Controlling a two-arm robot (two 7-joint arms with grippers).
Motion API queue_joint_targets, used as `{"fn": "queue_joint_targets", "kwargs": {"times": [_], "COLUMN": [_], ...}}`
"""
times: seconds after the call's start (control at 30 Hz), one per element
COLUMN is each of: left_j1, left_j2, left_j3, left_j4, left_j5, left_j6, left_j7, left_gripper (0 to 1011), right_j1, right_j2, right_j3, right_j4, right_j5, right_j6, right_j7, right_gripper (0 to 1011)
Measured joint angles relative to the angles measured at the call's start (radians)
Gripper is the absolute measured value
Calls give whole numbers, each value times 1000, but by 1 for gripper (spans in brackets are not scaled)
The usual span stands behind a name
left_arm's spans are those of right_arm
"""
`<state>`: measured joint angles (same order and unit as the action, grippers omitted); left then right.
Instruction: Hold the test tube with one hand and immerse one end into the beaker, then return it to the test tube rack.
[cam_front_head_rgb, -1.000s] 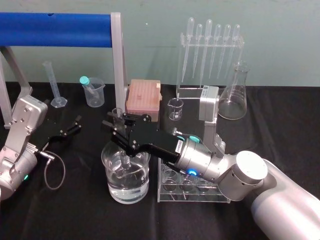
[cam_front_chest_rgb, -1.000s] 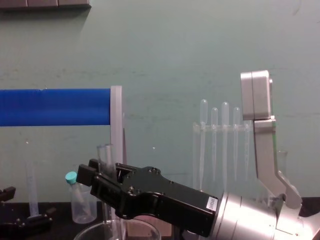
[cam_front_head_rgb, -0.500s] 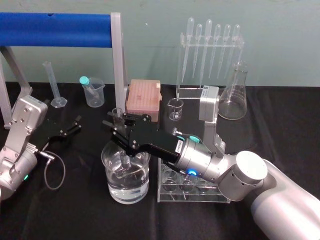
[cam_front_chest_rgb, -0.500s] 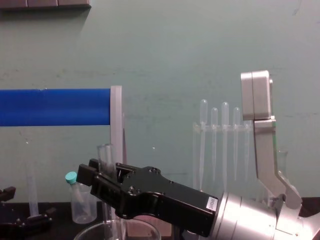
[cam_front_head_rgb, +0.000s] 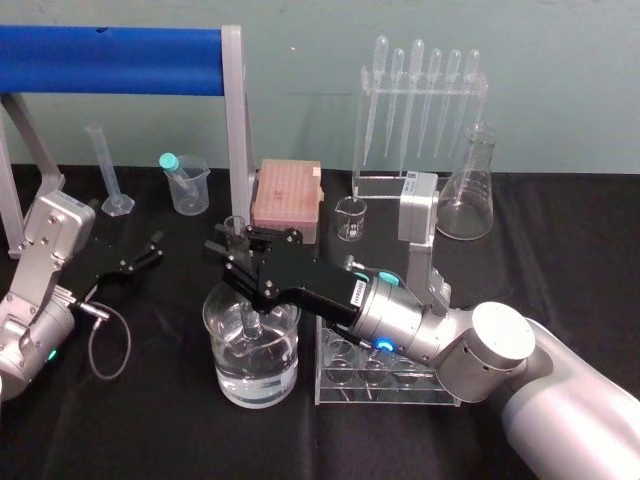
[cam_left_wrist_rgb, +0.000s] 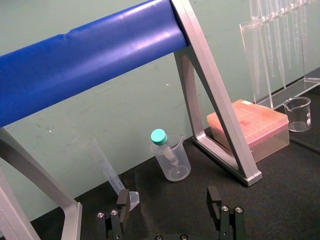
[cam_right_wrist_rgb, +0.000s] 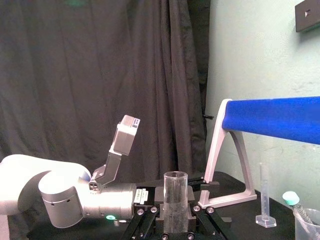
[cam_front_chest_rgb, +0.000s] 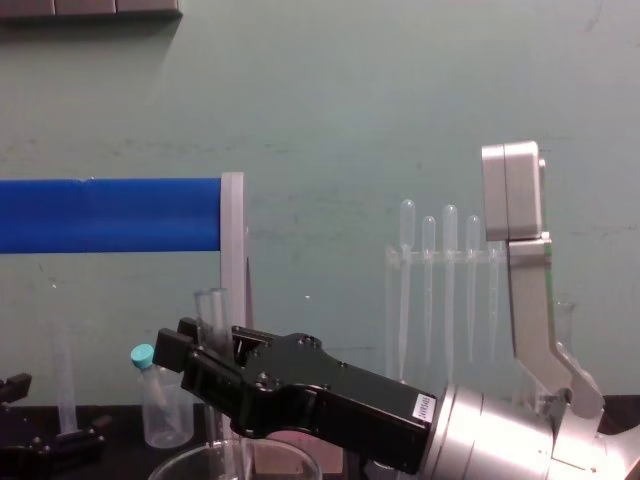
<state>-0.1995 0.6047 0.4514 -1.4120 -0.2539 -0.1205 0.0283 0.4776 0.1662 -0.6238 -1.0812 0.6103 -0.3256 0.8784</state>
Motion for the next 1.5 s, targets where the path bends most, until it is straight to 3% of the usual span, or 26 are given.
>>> {"fn": "queue_joint_targets", "kwargs": {"times": [1.5], "left_j1": [0], "left_j2": [0], "left_j3": [0], "left_j4": [0], "left_j5": [0], "left_j6": [0], "left_j7": [0], "left_gripper": [1000], "right_j1": [0], "right_j2": [0], "right_j3": [0], "right_j4": [0], "right_j5": [0], "right_j6": [0], "right_j7": [0], "right_gripper": [222]}}
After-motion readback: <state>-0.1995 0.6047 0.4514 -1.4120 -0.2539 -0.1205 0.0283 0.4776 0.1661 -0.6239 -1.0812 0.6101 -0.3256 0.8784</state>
